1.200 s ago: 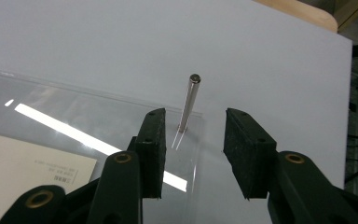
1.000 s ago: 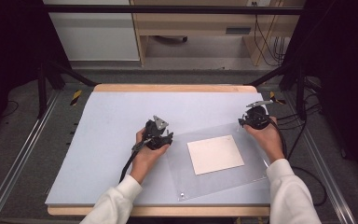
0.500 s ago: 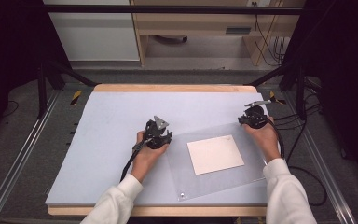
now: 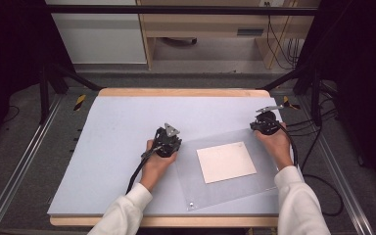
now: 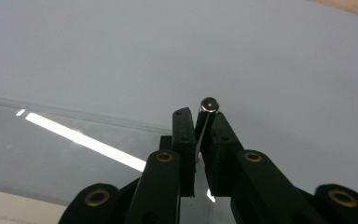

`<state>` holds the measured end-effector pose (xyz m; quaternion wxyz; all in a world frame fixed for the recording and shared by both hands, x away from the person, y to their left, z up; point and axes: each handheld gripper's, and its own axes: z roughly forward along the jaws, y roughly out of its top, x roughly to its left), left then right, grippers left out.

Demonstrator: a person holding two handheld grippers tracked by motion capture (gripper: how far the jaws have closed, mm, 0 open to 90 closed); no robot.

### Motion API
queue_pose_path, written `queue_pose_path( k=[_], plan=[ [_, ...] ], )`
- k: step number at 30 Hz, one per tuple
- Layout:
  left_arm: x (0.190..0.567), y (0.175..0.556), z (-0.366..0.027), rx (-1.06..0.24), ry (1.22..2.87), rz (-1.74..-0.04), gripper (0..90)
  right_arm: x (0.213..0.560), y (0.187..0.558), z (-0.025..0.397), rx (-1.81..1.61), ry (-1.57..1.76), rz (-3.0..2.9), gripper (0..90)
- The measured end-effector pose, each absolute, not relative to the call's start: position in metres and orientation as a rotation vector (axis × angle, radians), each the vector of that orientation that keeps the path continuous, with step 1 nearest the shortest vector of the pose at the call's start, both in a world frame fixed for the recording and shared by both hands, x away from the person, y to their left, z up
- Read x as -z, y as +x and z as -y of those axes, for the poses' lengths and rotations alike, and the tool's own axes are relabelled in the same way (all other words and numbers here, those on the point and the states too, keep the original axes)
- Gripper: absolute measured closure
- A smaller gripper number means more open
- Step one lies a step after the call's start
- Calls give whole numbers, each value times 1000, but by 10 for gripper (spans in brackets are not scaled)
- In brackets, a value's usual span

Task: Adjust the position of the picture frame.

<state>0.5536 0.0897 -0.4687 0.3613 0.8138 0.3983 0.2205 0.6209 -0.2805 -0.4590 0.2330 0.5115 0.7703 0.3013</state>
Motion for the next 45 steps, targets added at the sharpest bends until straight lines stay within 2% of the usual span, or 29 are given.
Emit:
queue_pose_path(
  k=[30,45],
  plan=[
    [463,558,-88,-527,2146,-1063,837,461,625,275,-733,1473,-2146,852],
    [461,560,-91,-489,2117,-1077,845,454,623,273,-701,1495,-2135,858]
  ],
)
